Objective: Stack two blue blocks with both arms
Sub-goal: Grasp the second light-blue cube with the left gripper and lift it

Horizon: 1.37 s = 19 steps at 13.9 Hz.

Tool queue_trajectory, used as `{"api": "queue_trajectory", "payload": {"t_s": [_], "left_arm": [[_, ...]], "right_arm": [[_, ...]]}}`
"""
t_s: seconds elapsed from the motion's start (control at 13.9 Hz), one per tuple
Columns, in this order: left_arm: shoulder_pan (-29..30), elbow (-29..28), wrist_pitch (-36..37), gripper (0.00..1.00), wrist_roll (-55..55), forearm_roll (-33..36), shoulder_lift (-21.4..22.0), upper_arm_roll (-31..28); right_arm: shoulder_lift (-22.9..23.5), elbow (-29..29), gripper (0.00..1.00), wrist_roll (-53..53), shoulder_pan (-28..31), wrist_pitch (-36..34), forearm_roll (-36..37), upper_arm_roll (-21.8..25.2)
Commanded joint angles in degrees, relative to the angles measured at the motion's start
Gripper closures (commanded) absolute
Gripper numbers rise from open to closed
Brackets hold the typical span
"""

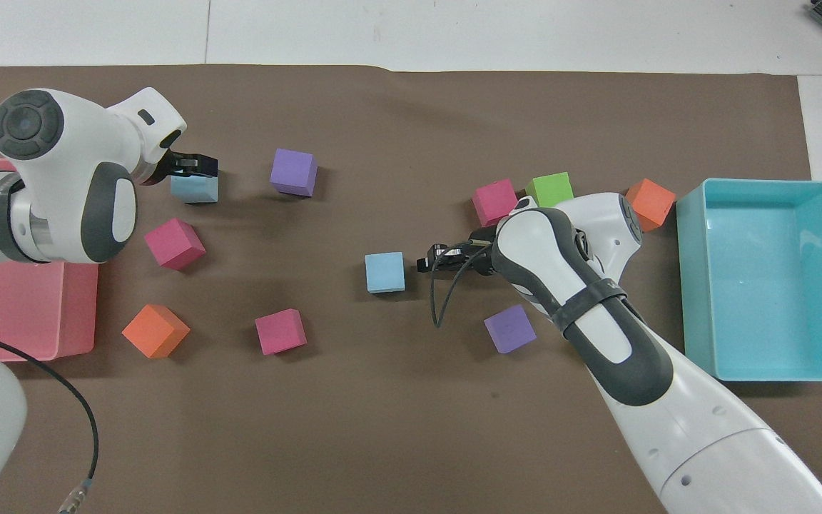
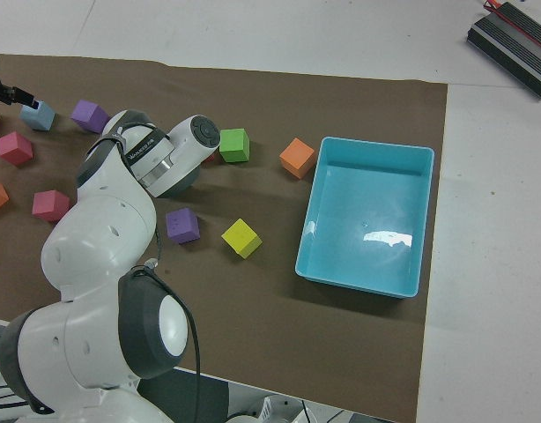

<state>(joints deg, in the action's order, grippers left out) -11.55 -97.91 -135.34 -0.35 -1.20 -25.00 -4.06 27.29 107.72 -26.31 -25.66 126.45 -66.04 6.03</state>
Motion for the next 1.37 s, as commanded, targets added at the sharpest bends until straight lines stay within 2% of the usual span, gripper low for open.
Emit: {"api": "queue_trajectory", "payload": {"t_s": [0.0,0.22,0.94,1.01,1.08,1.22,1.3], "left_arm": [[-1.4,-1.4,-4.3,0.00,-1.2,0.1,-1.6,-0.9],[-1.4,-1.8,-6.0,0.00,-1.2,0.1,-3.4,-1.0],[-1.2,-4.3,-5.2,0.00,-1.3,0.1,-2.6,-1.6],[-1.2,-4.3,-5.2,0.08,-1.3,0.1,-2.6,-1.6],[-1.2,-4.3,-5.2,0.22,-1.5,0.1,-2.6,-1.6],[-1.3,-4.3,-5.2,0.58,-3.0,0.1,-2.6,-1.6],[-1.3,-4.3,-5.2,0.70,-3.2,0.1,-2.5,-1.6]], "right_arm": [[-1.3,1.4,1.00,0.6,0.3,1.3,-1.5,-0.6],[-1.3,1.4,1.00,0.6,0.1,1.4,-1.5,-0.6],[-1.3,1.4,1.00,0.6,0.0,1.5,-1.5,-0.6],[-1.3,1.4,1.00,0.6,0.0,1.5,-1.5,-0.6],[-1.3,1.4,1.00,0.6,-0.1,1.9,-1.5,-0.6],[-1.3,1.4,1.00,1.1,-0.3,2.2,-1.5,-0.6],[-1.3,1.4,1.00,1.2,-0.3,2.3,-1.5,-0.6]]}}
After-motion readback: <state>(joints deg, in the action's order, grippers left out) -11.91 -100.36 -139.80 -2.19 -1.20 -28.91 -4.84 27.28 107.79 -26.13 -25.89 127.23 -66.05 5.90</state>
